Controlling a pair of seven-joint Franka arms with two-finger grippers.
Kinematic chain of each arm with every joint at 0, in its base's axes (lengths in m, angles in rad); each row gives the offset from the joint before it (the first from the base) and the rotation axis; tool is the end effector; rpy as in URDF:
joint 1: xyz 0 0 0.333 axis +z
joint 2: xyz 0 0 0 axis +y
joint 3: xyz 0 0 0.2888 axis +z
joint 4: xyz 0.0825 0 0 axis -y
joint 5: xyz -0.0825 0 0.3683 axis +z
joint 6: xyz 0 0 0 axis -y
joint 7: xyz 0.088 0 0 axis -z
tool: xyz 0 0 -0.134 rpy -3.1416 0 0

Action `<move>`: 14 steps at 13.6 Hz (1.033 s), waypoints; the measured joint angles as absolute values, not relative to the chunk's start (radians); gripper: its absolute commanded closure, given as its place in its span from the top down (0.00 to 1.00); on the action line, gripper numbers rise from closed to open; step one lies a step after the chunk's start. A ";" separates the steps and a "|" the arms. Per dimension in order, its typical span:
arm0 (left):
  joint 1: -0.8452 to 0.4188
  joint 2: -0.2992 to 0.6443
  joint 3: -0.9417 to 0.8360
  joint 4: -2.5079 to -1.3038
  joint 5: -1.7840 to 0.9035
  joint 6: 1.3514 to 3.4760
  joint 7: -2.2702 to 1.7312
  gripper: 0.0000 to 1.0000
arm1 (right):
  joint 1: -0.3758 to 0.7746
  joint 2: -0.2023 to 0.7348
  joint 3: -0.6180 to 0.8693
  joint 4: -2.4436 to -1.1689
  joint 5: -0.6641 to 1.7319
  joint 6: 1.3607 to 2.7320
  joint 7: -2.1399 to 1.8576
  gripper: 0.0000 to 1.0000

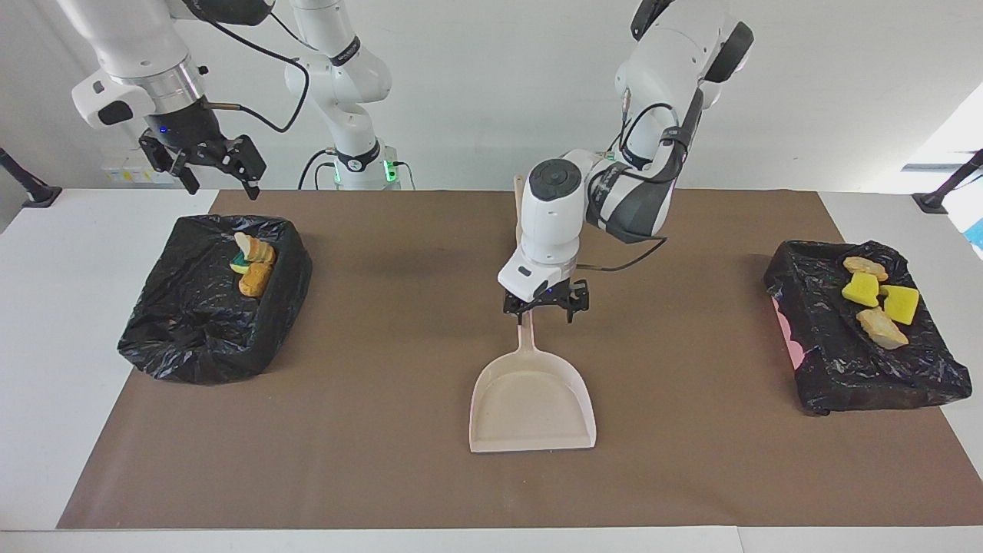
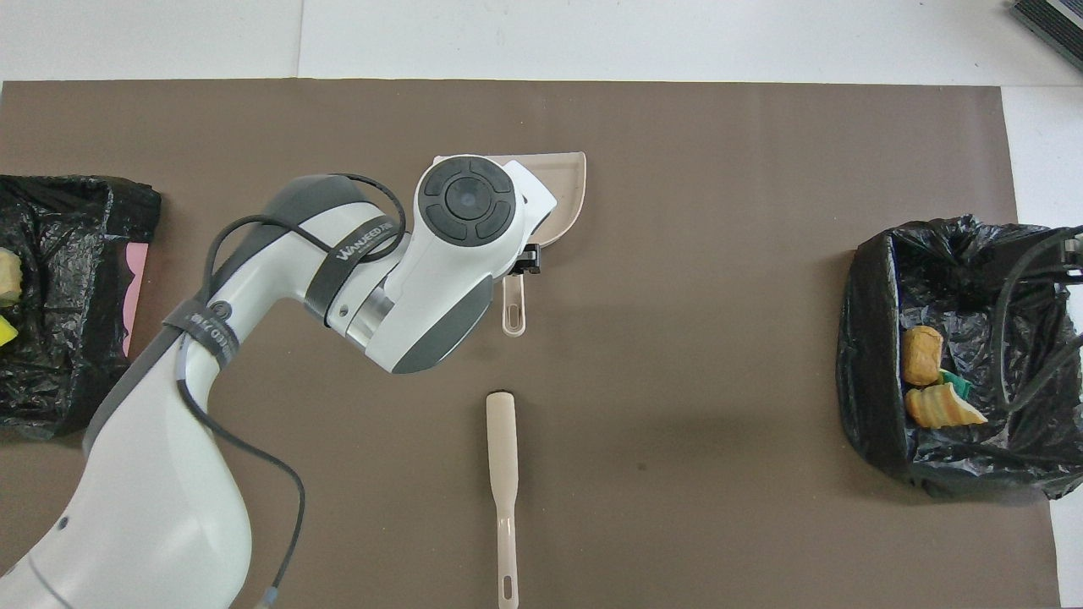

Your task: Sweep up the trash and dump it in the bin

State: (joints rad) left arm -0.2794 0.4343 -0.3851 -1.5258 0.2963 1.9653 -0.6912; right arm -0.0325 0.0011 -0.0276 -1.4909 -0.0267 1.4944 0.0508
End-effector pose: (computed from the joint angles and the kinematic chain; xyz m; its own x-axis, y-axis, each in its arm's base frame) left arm 0.5507 -0.3606 0.3807 0.9934 -0.0500 0.1028 -0.0431 -0.9967 -0.0688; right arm 0.5306 -0.0357 0.5992 0.9936 -0.1127 0.0038 -0.1127 -0.9933 0.0265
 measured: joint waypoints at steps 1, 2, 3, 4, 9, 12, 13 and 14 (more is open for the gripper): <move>-0.278 0.380 -0.365 -1.562 0.293 1.963 -0.675 1.00 | -0.032 0.001 -0.028 -1.491 -0.026 1.494 0.051 1.00; -0.278 0.329 -0.343 -1.593 0.278 1.953 -0.649 1.00 | -0.032 0.001 -0.028 -1.491 -0.026 1.494 0.051 1.00; -0.277 0.279 -0.316 -1.618 0.246 1.933 -0.602 1.00 | -0.032 0.000 -0.028 -1.491 -0.026 1.494 0.051 1.00; -0.276 0.227 -0.280 -1.637 0.201 1.902 -0.532 1.00 | -0.032 0.000 -0.028 -1.491 -0.026 1.494 0.051 1.00; -0.259 0.014 -0.096 -1.670 0.076 1.726 -0.215 1.00 | -0.032 -0.001 -0.028 -1.495 -0.026 1.486 0.051 1.00; -0.174 -0.046 -0.080 -1.652 0.041 1.663 -0.129 1.00 | -0.032 -0.004 -0.028 -1.498 -0.026 1.482 0.051 1.00; -0.140 -0.055 -0.078 -1.628 0.022 1.632 -0.088 1.00 | -0.032 -0.005 -0.028 -1.499 -0.026 1.473 0.051 1.00; -0.108 -0.059 -0.075 -1.591 0.006 1.593 -0.044 1.00 | -0.032 -0.006 -0.028 -1.500 -0.026 1.468 0.051 1.00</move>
